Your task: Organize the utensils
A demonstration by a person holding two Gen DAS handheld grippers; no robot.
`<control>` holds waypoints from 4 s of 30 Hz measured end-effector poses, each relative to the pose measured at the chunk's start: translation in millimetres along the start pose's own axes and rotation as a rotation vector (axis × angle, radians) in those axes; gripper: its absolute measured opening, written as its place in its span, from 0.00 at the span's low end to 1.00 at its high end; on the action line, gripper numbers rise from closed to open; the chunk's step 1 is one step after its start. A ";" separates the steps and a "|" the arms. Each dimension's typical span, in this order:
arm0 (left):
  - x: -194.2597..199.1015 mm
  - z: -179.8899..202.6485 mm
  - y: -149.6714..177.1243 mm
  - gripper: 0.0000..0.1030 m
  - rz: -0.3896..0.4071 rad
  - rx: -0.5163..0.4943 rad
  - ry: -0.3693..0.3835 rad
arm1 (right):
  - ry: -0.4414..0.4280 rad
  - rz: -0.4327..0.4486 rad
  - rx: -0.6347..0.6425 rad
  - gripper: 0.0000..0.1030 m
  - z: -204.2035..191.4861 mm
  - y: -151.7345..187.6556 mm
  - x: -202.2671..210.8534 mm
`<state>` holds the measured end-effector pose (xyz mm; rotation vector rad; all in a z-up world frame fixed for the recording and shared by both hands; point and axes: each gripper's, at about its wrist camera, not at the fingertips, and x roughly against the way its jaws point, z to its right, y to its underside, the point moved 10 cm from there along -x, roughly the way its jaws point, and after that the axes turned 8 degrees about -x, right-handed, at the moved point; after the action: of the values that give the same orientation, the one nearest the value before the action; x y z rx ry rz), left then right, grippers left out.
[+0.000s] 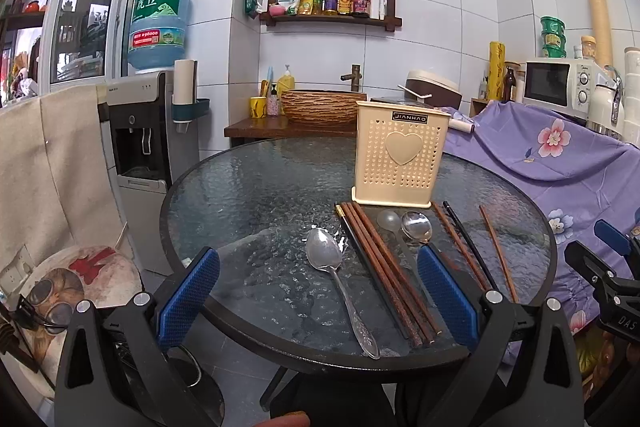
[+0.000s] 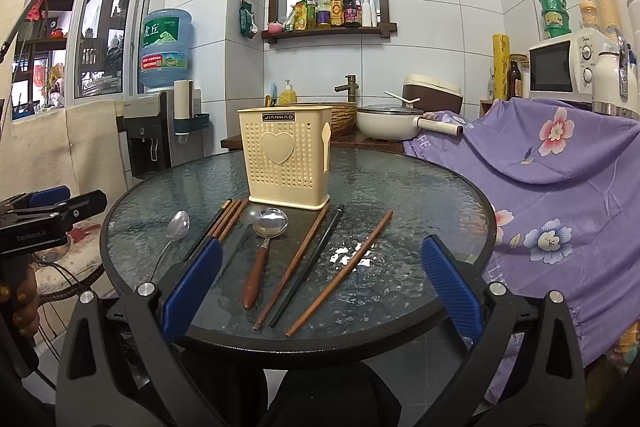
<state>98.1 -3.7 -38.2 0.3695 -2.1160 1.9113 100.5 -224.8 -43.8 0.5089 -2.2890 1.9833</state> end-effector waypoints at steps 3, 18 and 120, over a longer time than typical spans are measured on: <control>-0.2 -0.4 0.1 0.94 0.001 0.000 -0.001 | 0.001 0.000 -0.001 0.95 -0.2 0.1 0.0; 0.5 -3.4 1.3 0.94 0.003 0.001 0.000 | 0.000 -0.002 -0.002 0.95 -0.4 0.0 1.1; -146.9 -10.0 39.0 0.72 -0.477 0.020 -0.047 | 0.282 -0.552 -0.114 0.41 83.3 18.8 -209.7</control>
<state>221.2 11.7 -126.5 0.8438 -1.8227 1.6546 306.1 -261.5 -131.1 0.7047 -1.8242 1.5374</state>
